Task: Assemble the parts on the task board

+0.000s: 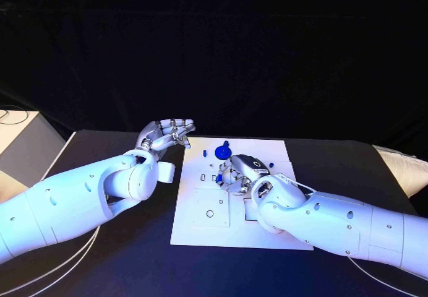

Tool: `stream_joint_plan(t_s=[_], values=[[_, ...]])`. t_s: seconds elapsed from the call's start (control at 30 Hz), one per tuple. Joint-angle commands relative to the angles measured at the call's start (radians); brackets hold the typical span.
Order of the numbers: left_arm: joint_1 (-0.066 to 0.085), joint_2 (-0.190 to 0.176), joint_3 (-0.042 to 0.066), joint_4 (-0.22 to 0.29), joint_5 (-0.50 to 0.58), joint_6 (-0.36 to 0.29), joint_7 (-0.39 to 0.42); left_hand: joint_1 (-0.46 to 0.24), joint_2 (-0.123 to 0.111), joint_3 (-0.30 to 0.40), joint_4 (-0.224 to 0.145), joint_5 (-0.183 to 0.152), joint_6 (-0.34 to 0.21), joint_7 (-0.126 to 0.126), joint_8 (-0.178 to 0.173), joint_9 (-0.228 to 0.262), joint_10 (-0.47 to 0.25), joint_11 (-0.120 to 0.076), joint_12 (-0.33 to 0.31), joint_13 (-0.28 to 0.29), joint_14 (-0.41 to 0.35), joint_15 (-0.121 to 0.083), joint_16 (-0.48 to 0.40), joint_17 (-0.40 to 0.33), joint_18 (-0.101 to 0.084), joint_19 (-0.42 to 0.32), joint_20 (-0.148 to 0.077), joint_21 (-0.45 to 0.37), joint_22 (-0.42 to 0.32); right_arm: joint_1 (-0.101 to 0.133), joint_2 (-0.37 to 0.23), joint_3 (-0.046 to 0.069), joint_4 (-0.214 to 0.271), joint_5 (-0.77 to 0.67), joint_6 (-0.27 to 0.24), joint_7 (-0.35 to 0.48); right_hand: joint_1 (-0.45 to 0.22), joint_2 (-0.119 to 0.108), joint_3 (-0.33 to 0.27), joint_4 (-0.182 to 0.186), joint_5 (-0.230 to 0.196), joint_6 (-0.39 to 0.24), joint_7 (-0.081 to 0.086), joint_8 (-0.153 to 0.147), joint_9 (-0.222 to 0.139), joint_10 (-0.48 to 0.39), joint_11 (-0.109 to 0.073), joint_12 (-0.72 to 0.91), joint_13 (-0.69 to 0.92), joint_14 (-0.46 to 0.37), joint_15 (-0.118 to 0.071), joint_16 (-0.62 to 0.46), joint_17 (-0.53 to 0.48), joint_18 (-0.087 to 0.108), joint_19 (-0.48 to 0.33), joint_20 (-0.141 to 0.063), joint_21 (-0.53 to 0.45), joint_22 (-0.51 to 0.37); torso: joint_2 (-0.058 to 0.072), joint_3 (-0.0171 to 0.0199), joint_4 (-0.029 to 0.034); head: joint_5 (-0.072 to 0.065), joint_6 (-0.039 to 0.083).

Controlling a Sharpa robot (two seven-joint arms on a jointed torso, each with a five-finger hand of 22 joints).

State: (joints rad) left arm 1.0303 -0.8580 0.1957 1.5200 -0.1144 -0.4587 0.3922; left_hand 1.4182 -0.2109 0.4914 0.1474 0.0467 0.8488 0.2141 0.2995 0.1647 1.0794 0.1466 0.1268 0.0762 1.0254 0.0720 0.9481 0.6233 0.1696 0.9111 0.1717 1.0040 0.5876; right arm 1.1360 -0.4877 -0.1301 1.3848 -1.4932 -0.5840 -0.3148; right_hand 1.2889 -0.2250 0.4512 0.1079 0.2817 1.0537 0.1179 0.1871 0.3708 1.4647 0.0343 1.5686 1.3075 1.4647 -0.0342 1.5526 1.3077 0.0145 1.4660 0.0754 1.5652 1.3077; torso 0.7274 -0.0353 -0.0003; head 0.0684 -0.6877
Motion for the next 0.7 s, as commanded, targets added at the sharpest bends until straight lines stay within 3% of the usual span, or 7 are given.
stream_joint_plan(t_s=[0.03,0.37,0.7], values=[[0.0,0.0,0.001,0.002,-0.004,0.009,0.004,-0.009,0.001,-0.004,-0.002,0.002,-0.008,0.0,0.006,0.001,-0.007,0.0,0.005,0.001,-0.005,0.001,0.005,-0.001,0.015,-0.007,-0.003,0.007,0.001,0.007,-0.005,0.001,0.012,-0.046,0.062,-0.032,0.0,0.01,0.006,-0.003,0.006,0.004,-0.004,0.008,0.002,0.106,0.001,0.002,0.263,0.093,0.002,0.003,0.2,-0.014,0.105,0.0,0.006,0.263,-0.001,-0.0006,0.0005,-0.001,0.001],[0.0,-0.001,0.001,0.001,-0.004,0.01,0.002,-0.009,0.001,-0.004,-0.002,0.002,-0.008,0.0,0.006,0.001,-0.007,0.0,0.005,0.001,-0.005,0.001,0.005,-0.001,0.015,-0.007,-0.003,0.007,0.001,0.028,-0.011,0.002,0.044,-0.091,0.154,-0.091,0.001,0.009,0.006,-0.004,0.008,0.005,-0.004,0.009,0.002,0.106,0.0,0.002,0.263,0.094,0.001,0.004,0.203,-0.014,0.105,0.0,0.006,0.263,0.001,-0.0006,0.0009,-0.002,0.003],[0.0,0.005,0.001,-0.004,-0.006,0.012,0.0,-0.009,0.001,-0.004,-0.002,0.002,-0.008,0.0,0.006,0.001,-0.007,0.0,0.005,0.001,-0.005,0.001,0.005,-0.001,0.015,-0.007,-0.003,0.007,0.001,0.041,0.012,0.002,0.044,-0.137,0.186,-0.17,-0.002,0.008,0.005,-0.002,0.009,0.006,-0.004,0.01,0.003,0.106,0.0,0.002,0.263,0.094,0.001,0.004,0.204,-0.014,0.105,-0.001,0.006,0.263,0.003,-0.0029,0.0016,-0.005,0.003]])
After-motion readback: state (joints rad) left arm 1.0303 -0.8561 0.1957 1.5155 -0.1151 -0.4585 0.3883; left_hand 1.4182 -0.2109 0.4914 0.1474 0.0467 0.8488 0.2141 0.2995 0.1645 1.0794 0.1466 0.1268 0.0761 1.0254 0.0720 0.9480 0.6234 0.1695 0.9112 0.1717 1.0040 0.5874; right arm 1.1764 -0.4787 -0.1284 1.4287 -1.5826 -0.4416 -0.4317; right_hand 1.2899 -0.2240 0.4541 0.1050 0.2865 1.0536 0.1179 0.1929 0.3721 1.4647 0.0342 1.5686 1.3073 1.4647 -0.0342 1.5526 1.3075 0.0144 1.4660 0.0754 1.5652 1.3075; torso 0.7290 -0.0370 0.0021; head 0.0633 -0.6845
